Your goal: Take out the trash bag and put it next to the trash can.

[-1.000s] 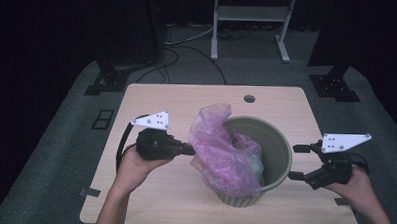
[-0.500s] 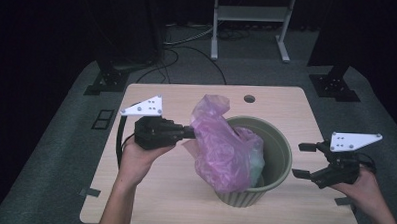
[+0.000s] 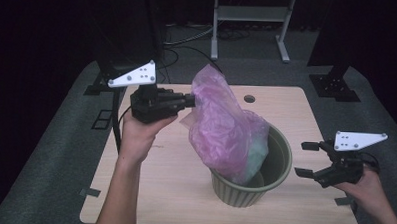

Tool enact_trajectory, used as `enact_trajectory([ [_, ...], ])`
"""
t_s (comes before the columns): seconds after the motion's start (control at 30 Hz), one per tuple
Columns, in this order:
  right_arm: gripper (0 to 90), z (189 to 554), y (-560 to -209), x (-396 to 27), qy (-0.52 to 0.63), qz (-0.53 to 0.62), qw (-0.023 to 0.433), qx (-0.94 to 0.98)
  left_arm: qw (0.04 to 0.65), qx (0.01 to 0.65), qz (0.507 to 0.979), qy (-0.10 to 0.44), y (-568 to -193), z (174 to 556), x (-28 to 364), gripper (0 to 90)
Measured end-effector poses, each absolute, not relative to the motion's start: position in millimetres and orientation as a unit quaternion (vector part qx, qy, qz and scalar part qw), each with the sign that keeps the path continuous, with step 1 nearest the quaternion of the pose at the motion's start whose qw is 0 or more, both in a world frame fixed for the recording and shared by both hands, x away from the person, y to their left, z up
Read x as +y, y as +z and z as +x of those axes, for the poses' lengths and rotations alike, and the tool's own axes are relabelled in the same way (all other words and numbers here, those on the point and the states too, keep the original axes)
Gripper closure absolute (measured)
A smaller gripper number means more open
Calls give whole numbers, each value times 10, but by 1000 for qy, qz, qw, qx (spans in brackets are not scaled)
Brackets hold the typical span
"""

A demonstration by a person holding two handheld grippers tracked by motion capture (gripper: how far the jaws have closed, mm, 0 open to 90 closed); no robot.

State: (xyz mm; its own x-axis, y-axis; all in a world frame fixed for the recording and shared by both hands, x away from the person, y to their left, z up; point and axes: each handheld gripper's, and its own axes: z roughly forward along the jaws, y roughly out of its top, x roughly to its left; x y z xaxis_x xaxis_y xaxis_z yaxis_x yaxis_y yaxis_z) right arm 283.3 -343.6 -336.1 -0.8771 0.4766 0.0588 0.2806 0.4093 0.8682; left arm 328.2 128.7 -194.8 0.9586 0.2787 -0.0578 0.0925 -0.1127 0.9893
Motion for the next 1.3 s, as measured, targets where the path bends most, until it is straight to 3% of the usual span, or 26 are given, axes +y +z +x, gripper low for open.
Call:
enact_trajectory([
  [0.5, 103, 2790, -3347, -3501, 501, 230, 102, 828, 668, 125, 725, 111, -1449, 3494, 1290, 899],
  [0.97, 103, 2718, -3387, -3564, 496, 240, 104, 828, 684, 133, 700, 154, -1099, 3600, 1554, 899],
  [1.3, 103, 2728, -3400, -3531, 492, 239, 102, 831, 681, 168, 688, 188, -1283, 3740, 1727, 899],
])
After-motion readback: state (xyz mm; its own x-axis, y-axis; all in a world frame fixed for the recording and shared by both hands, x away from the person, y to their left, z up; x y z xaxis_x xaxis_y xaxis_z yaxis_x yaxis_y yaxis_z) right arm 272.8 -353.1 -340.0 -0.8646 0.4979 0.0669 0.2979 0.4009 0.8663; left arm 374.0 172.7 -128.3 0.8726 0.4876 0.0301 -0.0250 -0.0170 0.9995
